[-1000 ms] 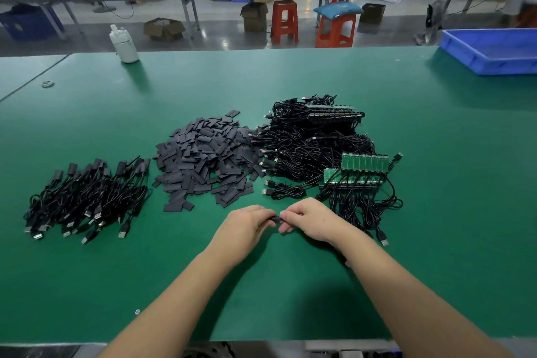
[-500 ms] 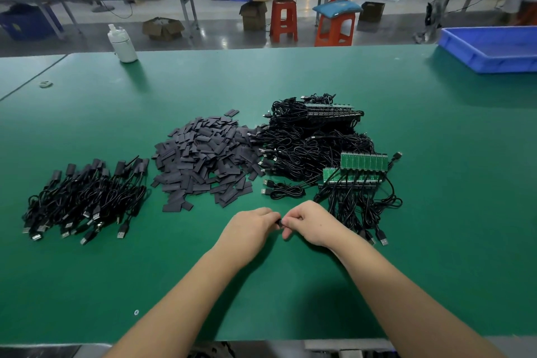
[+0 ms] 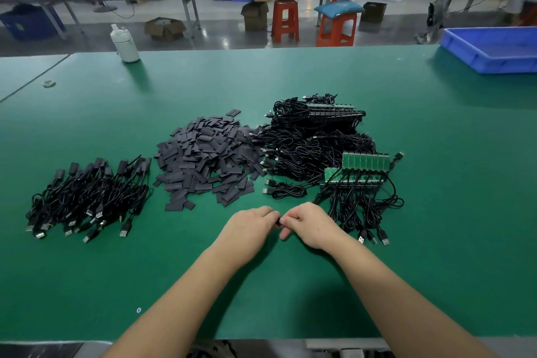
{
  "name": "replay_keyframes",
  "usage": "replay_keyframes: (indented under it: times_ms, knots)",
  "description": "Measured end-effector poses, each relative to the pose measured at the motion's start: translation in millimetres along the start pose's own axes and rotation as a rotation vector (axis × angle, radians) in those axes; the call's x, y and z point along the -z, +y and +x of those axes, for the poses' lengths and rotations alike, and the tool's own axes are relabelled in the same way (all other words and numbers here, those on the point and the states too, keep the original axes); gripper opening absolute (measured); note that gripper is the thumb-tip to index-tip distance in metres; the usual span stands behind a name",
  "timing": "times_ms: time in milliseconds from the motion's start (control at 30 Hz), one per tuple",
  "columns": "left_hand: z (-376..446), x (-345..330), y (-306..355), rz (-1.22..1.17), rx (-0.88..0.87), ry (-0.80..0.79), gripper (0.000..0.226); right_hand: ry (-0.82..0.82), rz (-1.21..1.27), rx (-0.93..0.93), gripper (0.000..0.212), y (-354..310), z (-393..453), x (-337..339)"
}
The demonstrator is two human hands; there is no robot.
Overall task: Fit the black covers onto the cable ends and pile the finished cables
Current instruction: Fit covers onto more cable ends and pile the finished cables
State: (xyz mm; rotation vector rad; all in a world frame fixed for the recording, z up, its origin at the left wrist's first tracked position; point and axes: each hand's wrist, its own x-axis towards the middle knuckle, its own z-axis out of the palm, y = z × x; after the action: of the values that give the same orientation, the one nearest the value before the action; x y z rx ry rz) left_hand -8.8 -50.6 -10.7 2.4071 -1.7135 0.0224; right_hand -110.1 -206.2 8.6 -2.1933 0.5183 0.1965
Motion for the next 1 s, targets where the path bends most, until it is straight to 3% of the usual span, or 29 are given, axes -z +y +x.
replay_keyframes:
  times_ms: [100, 200, 267, 333, 567, 767, 900, 1000]
  knots:
    - [-2, -1, 3, -0.219, 0.103, 0.152, 0.054, 0.054, 0.075, -0.031, 0.026, -1, 1, -5]
    - [2, 8, 13, -0.808, 0.507, 0.373, 0.051, 0.189, 0.370, -0.007, 0.021, -9, 4, -9]
    - [6, 14, 16, -1.233, 0.684, 0.297, 0.034, 0.240, 0.538, 0.037, 0.018, -16, 5, -12]
    - [5, 19, 20, -1.455, 0.658, 0.204, 0.025, 0.268, 0.607, 0.054, 0.017, -23, 7, -16]
    - [-12, 10, 21, -1.486, 0.615, 0.225, 0.035, 0.364, 0.621, -0.058, 0.034, -38, 15, -37]
    - [-20, -2, 18, -1.511, 0.704, 0.310, 0.040, 0.274, 0.279, -0.011, 0.047, -46, 18, -46]
    - [-18, 10, -9, -1.250, 0.850, 0.422, 0.026, 0.415, 0.108, 0.132, 0.035, -38, 20, -52]
    - [-21, 33, -58, -0.908, 0.949, 0.464, 0.027, 0.431, -0.212, 0.119, 0.040, -9, 17, -55]
